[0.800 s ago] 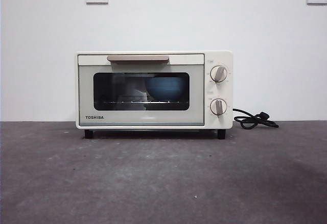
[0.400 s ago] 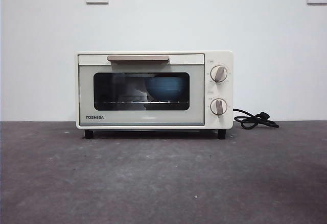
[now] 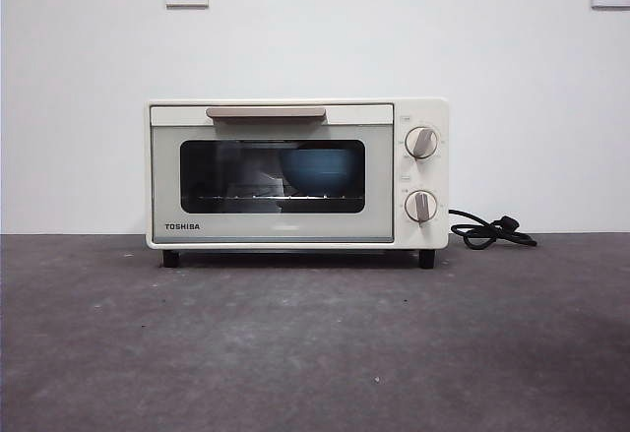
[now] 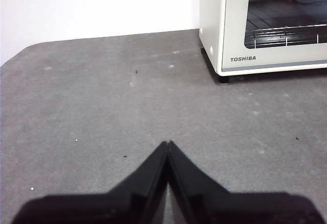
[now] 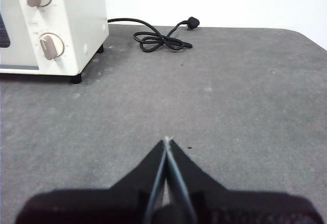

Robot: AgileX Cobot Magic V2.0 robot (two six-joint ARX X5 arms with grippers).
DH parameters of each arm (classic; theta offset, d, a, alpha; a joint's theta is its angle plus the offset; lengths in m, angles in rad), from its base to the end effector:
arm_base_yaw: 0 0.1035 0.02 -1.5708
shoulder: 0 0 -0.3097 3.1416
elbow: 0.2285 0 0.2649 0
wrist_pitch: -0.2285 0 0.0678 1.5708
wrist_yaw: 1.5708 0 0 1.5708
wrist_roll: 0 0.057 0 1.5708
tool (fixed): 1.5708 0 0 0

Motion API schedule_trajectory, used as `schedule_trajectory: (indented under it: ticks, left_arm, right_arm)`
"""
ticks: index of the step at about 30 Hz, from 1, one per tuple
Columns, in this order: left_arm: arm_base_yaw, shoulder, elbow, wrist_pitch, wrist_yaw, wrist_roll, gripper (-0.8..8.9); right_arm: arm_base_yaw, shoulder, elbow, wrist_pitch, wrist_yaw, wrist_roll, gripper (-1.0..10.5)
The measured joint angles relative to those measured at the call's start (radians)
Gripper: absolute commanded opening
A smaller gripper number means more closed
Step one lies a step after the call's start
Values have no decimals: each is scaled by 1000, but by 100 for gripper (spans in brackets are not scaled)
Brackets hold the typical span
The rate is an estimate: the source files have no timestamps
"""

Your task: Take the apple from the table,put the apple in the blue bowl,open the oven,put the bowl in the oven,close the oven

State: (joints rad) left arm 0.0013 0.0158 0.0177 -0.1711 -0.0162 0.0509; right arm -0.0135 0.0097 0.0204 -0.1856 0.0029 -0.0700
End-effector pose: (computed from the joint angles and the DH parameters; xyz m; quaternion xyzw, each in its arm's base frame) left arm 0.0912 0.0010 0.1479 0.0260 0.0847 0.0066 0.9960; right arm 0.0906 -0.0014 0.1475 -0.0344 0.0876 -0.0051 0.9956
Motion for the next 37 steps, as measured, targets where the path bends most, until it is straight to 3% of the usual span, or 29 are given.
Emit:
schedule_trajectory:
  ticks: [37]
  left_arm:
    - [0,0,0,0,0,0,-4]
  right_arm:
    - [0,0,0,0,4,14,1]
